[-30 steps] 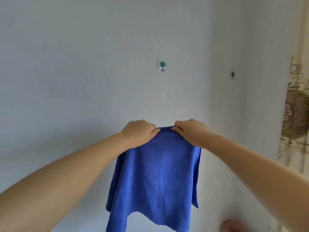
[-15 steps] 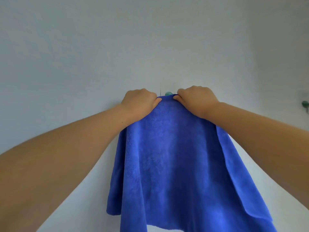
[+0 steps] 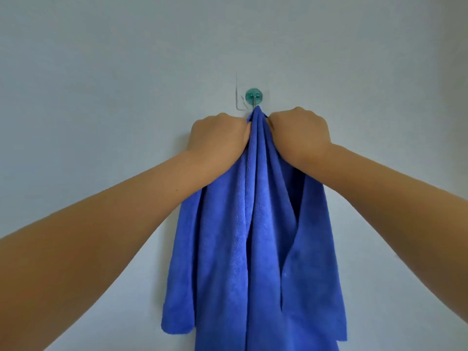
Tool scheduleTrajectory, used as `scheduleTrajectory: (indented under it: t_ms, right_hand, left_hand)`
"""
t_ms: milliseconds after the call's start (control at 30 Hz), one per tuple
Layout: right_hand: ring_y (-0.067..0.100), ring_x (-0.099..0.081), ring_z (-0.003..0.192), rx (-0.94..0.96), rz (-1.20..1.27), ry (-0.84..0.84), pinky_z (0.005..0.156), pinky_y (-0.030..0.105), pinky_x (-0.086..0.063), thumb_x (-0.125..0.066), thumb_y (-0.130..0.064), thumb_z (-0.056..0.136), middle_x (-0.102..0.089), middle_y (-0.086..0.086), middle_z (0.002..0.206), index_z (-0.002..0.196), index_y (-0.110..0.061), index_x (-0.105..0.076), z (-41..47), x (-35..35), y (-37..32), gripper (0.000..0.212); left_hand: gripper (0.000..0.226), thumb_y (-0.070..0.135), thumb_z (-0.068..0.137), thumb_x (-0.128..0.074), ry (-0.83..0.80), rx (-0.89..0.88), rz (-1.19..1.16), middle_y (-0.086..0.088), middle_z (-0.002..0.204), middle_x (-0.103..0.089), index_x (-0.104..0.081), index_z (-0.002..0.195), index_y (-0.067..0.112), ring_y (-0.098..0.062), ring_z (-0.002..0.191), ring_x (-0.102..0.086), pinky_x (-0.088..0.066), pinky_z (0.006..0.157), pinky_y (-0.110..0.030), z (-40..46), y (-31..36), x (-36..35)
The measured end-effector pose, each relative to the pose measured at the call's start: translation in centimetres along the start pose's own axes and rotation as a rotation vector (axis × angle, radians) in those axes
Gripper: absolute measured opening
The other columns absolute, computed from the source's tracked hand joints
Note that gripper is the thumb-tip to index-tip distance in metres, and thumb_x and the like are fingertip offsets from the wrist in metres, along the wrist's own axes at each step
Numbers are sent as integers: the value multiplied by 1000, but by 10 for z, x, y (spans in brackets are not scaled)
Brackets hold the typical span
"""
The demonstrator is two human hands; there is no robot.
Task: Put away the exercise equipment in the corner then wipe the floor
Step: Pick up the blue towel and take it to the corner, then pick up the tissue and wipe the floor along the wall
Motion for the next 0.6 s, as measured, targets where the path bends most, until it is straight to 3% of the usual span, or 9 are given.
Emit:
scheduleTrajectory:
  t_ms: [133,267,367,467,600]
  right_hand:
    - [21,-43,68,-20,123,-31,59,31,-31,-32,-7,96,-38,0,69,82,-11,-47,-11,3,-8,21]
    - [24,-47,81,-21,344,26,66,33,-33,-29,-25,101,-55,8,99,111,-10,-51,-40,3,-4,27]
    - [26,-46,118,44,514,283,91,38,-39,-37,-26,98,-49,9,130,132,-14,-47,-91,13,-16,37]
    - [28,-43,131,238,554,429,111,53,-25,-44,-20,92,-51,10,135,125,-12,-57,-140,22,-71,36]
    - [25,-52,124,435,558,295,111,58,-24,-42,-25,91,-59,8,127,114,-14,-63,-183,-10,-159,33]
  left_hand:
    - [24,13,97,-33,-65,101,-73,-7,82,-56,-50,80,13,-27,74,-50,-33,63,-33,-5,-2,-10]
    - [24,28,100,-30,-88,160,-206,-3,80,-49,-45,89,13,-26,74,-47,-32,63,-35,-39,-7,-8]
    - [28,37,99,-35,-49,208,-329,1,86,-59,-50,102,14,-24,77,-54,-43,67,-36,-99,-23,-15]
    - [28,40,96,-37,-107,273,-375,6,90,-59,-53,107,20,-16,78,-55,-44,69,-32,-167,-45,-26]
    - [30,39,97,-38,-280,405,-287,7,98,-58,-51,117,20,-12,79,-52,-42,69,-30,-247,-89,-41]
Point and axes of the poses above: each hand's wrist, its own z-axis towards the middle knuckle, its own x-axis out of the back of the hand, y = z × x, the point moved 10 cm from there along z, towards the middle knuckle
